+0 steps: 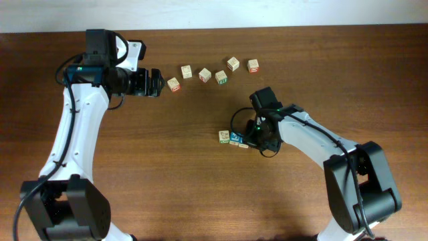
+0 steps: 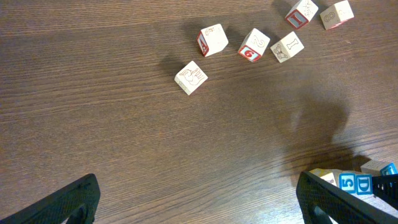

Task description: Rotate 4 blocks

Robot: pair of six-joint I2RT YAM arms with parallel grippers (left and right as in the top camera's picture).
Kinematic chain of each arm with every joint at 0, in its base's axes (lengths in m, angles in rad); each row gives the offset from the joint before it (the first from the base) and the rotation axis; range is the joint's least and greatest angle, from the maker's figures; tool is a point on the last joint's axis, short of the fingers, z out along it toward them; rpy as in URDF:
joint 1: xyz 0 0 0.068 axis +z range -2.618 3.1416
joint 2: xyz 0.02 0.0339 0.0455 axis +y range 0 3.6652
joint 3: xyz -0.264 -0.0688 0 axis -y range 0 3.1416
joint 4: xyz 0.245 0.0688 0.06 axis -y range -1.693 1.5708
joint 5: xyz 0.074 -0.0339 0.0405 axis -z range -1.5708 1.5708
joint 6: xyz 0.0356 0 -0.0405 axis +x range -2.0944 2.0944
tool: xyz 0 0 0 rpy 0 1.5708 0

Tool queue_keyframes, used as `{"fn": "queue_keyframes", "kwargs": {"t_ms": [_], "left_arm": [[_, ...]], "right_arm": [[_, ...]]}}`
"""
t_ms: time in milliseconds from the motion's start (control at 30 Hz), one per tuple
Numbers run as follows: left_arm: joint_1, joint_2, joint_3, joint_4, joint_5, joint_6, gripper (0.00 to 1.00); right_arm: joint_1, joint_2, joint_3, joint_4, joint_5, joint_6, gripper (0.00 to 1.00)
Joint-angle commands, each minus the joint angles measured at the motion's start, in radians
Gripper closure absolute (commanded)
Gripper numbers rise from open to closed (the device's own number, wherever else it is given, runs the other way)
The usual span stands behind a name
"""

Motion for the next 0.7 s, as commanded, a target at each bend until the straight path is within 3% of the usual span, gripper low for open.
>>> {"fn": "queue_keyframes", "kwargs": {"t_ms": [0, 100, 233, 367, 433, 533, 667], "left_arm": [[0.0, 0.001, 0.012, -0.001, 0.004, 0.006, 0.01], [0.0, 0.001, 0.012, -0.001, 0.004, 0.006, 0.01], [0.0, 0.001, 0.012, -0.001, 0.004, 0.006, 0.01], [0.0, 0.001, 0.012, -0.001, 0.004, 0.006, 0.01], [0.0, 0.001, 0.012, -0.001, 0.004, 0.006, 0.01], [0.0, 0.001, 0.012, -0.001, 0.004, 0.006, 0.01], [0.0, 0.001, 0.012, -0.001, 0.004, 0.006, 0.01]], "right_arm": [[0.001, 0.01, -0.002, 0.042, 0.002, 0.004, 0.96], [0.004, 0.01, -0.002, 0.112, -0.021, -0.022, 0.96], [-0.008, -0.001, 0.037, 0.084, -0.043, -0.078, 0.96], [-0.137, -0.042, 0.305, -0.306, -0.039, -0.229, 0.95], [-0.236, -0.036, 0.278, -0.382, -0.028, -0.305, 0.95], [-0.245, 0.025, 0.113, -0.272, -0.051, -0.336, 0.96], [-0.181, 0.087, 0.092, -0.227, -0.093, -0.323, 0.96]]}}
